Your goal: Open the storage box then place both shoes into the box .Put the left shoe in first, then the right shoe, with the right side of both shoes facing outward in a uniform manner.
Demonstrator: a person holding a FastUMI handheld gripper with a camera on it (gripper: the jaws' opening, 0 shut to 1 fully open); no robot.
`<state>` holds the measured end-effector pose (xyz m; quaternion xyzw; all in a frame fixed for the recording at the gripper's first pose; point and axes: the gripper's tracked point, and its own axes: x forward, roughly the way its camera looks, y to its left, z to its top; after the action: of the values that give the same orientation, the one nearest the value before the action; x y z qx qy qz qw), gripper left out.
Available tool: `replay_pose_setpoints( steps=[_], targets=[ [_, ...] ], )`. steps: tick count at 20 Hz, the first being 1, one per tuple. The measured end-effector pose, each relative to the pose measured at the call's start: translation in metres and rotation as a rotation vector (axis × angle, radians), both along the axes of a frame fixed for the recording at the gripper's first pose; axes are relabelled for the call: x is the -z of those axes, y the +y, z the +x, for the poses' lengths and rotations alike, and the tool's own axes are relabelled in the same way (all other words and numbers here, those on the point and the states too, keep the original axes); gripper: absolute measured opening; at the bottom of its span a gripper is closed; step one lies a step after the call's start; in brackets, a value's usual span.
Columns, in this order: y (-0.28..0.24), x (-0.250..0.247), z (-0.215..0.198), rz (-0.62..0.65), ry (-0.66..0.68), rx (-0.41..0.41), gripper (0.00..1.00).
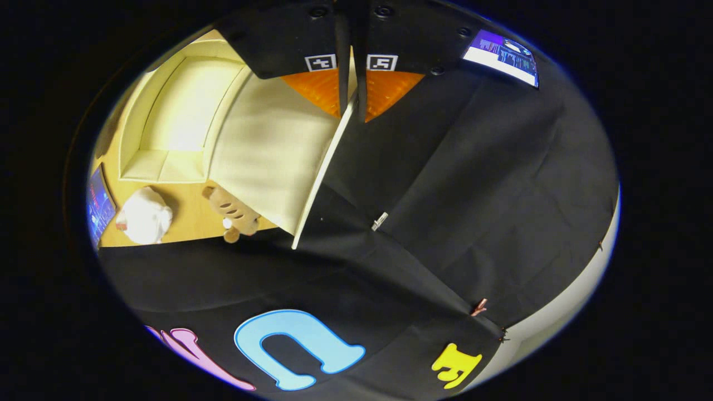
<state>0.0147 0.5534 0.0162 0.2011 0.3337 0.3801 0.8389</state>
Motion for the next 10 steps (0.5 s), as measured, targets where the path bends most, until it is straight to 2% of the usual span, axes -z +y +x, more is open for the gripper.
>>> replay_pose_setpoints(
  steps=[7,10],
  targets=[
    [0.064,0.083,0.0,-0.131,0.042,0.03,0.06],
    [0.075,0.112,0.004,-0.18,0.035,0.028,0.13]
  ],
)
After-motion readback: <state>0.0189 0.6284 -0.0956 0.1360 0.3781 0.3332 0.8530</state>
